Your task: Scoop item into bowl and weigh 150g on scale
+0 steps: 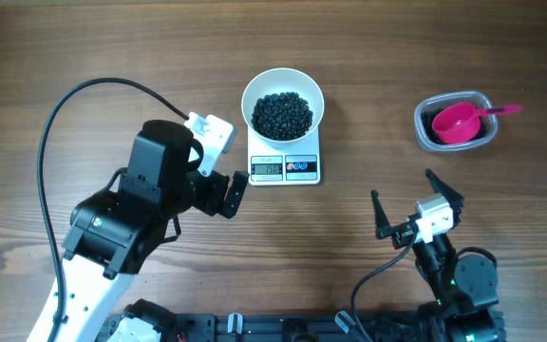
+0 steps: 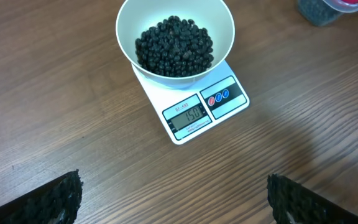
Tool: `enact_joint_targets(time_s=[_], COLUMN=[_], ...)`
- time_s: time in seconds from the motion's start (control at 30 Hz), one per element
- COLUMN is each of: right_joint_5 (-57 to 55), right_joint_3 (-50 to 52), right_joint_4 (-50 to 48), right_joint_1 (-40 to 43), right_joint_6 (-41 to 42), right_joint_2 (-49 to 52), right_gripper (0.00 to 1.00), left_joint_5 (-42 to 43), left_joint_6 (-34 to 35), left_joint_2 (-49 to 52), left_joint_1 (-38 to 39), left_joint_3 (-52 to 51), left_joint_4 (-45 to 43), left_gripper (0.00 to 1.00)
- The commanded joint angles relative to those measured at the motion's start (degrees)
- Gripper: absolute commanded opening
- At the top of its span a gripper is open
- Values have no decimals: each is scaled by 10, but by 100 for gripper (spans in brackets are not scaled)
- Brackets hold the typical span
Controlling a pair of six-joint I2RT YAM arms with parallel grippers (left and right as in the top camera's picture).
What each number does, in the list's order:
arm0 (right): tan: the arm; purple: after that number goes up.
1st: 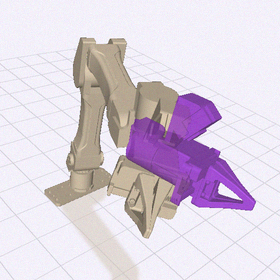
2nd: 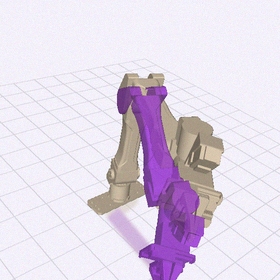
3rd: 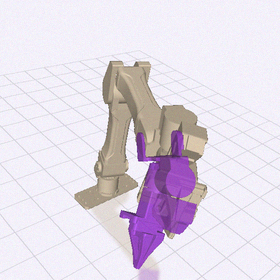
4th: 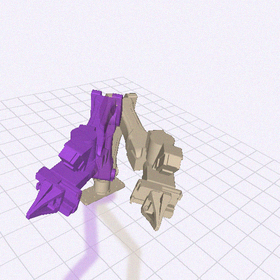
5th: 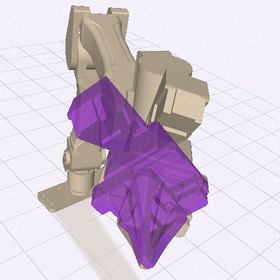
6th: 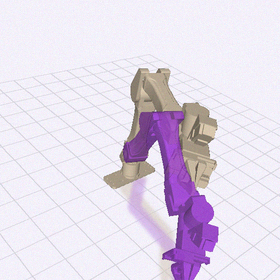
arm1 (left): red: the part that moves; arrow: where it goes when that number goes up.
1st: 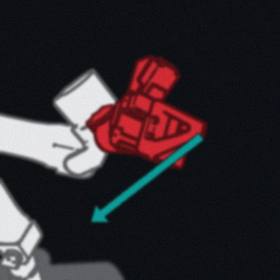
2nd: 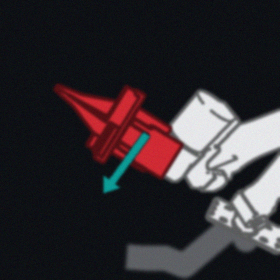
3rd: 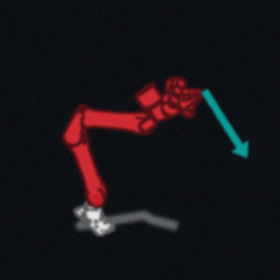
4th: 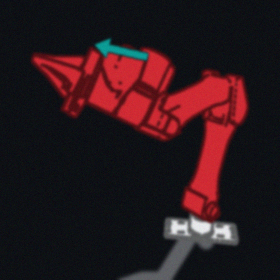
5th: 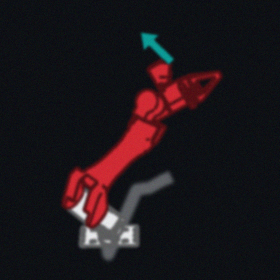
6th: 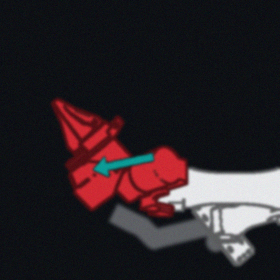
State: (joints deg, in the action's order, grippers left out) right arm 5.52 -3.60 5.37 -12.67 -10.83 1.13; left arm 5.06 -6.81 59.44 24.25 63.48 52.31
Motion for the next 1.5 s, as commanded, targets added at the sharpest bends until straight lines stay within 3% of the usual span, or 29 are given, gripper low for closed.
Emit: enact_joint_targets(time_s=[0.0,0.23,1.47], right_joint_5=[-18,-17,-17], right_joint_3=[17,34,33], right_joint_4=[-22,-58,-56], right_joint_1=[2,1,-6], right_joint_6=[-9,-11,-12], right_joint_2=[-10,-10,-9], right_gripper=[100,100,100], left_joint_5=[7,7,7], left_joint_6=[-5,-5,-5], left_joint_2=[-2,-2,-2], left_joint_1=[-3,-3,-3], left_joint_3=[7,7,7], left_joint_4=[-2,-1,-2], left_gripper=[100,100,100])
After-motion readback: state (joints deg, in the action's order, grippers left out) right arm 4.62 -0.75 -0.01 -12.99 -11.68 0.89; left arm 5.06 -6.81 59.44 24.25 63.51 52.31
